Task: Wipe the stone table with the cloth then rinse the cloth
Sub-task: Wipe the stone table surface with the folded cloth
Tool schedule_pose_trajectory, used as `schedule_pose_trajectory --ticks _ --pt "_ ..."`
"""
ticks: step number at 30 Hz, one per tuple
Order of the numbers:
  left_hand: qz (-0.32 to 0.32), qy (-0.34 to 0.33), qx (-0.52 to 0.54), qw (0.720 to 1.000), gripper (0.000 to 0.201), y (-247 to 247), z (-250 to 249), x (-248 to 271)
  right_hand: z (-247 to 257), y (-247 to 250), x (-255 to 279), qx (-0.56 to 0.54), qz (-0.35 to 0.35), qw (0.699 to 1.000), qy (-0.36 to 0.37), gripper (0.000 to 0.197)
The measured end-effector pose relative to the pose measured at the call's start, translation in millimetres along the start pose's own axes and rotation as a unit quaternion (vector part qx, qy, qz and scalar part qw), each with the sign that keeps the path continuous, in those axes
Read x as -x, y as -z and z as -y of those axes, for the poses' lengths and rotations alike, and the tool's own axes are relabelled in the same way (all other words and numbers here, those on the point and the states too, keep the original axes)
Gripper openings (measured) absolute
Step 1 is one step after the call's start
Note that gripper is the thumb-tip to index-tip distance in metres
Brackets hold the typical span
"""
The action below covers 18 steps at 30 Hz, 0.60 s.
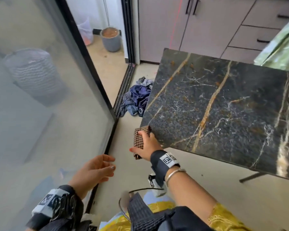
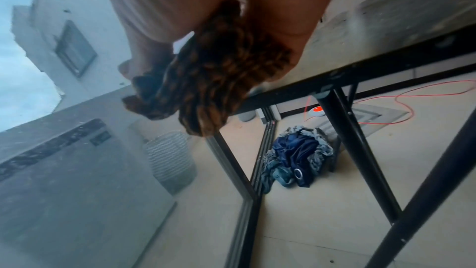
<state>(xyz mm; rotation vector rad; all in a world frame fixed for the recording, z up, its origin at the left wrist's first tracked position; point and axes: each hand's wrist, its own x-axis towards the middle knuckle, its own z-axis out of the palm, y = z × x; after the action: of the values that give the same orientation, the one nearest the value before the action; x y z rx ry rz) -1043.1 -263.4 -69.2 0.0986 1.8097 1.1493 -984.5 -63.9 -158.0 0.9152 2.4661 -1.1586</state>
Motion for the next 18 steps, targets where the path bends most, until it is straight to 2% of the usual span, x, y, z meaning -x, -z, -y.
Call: schedule_pose_trajectory --ticks 2,3,4,6,10,14,18 --pt "0.014 0.012 -0.01 1.0 0.03 1.0 0.2 -7.3 -2.1 -3.2 -3.7 0.096 -0.038 0.995 -0.02 0.088" --pt "0.017 0.015 -0.011 1.0 0.031 1.4 -0.4 -11.3 -4.5 -4.9 -4.1 0.14 -0.061 0.988 -0.019 0.084" --pt "0.019 0.017 -0.012 1.0 0.03 1.4 -2.8 -16.1 -7.5 -7.6 -3.7 0.175 -0.088 0.981 -0.012 0.076" --pt "0.017 0.012 -0.022 1.0 0.017 0.1 -11.2 -30.4 -14.2 -9.8 -3.0 0.231 -0.117 0.966 0.008 0.058" --pt "0.01 -0.008 -0.056 0.998 0.015 -11.6 -29.1 -60.1 -38.6 -9.0 -3.6 0.301 -0.104 0.947 0.033 0.038" --pt "0.026 -0.01 -0.061 0.998 0.02 -28.7 -46.9 -74.3 -46.2 -3.3 -5.2 0.28 -0.094 0.955 0.033 0.045" --pt "-0.022 -0.025 -0.077 0.996 0.015 -37.9 -59.4 -97.8 -43.6 16.5 -16.2 0.21 -0.112 0.971 0.021 0.063"
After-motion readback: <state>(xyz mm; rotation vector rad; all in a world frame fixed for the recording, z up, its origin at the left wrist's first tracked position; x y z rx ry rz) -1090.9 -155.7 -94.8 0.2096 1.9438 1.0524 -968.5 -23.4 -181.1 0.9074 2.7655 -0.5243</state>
